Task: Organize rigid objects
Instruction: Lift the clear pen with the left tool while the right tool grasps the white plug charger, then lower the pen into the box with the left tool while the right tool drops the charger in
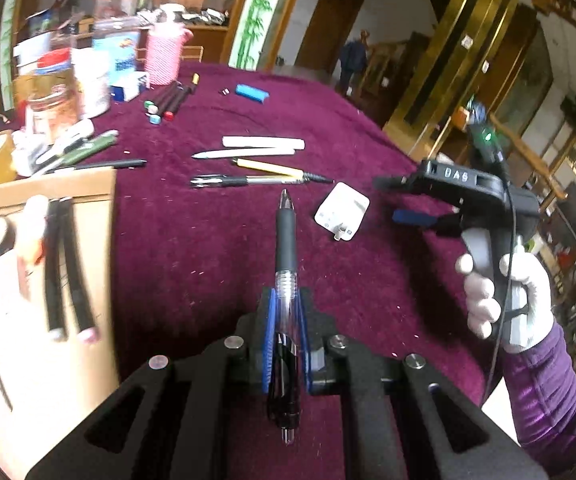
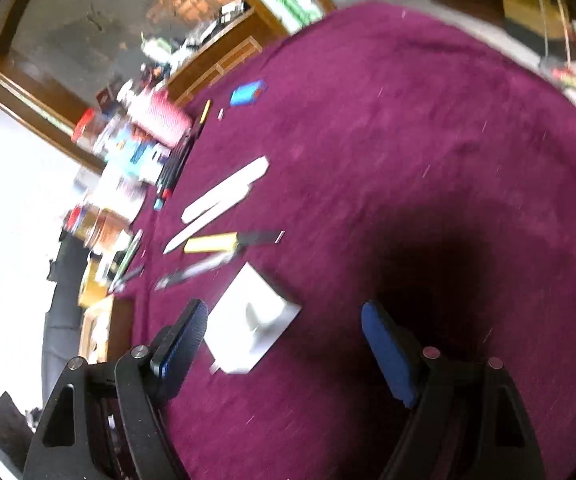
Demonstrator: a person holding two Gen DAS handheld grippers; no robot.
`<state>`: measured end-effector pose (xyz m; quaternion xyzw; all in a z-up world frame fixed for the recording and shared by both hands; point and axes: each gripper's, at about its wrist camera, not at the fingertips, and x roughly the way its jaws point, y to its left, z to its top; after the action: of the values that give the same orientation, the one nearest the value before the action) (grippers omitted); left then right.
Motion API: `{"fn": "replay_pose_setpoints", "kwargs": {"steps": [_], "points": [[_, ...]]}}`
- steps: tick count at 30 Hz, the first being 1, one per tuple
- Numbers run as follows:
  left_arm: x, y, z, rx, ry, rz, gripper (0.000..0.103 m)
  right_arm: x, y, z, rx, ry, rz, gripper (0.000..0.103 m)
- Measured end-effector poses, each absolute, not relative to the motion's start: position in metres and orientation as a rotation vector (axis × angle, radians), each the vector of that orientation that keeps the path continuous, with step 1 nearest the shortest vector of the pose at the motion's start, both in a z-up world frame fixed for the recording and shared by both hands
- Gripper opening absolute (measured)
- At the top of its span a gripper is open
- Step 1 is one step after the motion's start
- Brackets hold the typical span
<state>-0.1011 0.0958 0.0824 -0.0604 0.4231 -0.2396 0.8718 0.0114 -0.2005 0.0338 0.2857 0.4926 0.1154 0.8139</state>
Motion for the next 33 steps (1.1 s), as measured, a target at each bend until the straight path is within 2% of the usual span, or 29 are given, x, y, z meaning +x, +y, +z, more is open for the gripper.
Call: {"fn": "replay_pose_setpoints", "kwargs": {"steps": [8,12,13,15,16,20,27,33], "points": [[-0.132,0.156,0.09,-0.242,0.822,-0.452,0.01,0.04,-0.153,0.028,0.524,1.125,0.141,0.083],[-0.145,0.191,0.092,-0.255,0.806,-0.377,0.01,0.05,-0.13,0.03,0.376,1.138,0.027,0.083],[-0.148,0.2,0.092,-0.257,0.803,-0.355,0.011,0.049,-0.123,0.03,0.325,1.142,0.002,0.081],[-0.152,0.221,0.09,-0.266,0.798,-0.306,0.011,0.047,-0.111,0.029,0.209,1.15,-0.038,0.07],[-0.154,0.231,0.089,-0.275,0.8,-0.284,0.011,0.045,-0.108,0.029,0.166,1.147,-0.044,0.069],[-0.157,0.266,0.078,-0.314,0.824,-0.209,0.011,0.038,-0.115,0.032,0.18,1.143,-0.004,0.06],[-0.151,0.291,0.06,-0.32,0.916,-0.135,0.011,0.016,-0.122,0.055,0.307,1.098,0.113,0.055],[-0.119,0.286,0.049,-0.293,1.037,-0.106,0.011,-0.004,-0.085,0.087,0.313,1.062,0.264,0.05]]}}
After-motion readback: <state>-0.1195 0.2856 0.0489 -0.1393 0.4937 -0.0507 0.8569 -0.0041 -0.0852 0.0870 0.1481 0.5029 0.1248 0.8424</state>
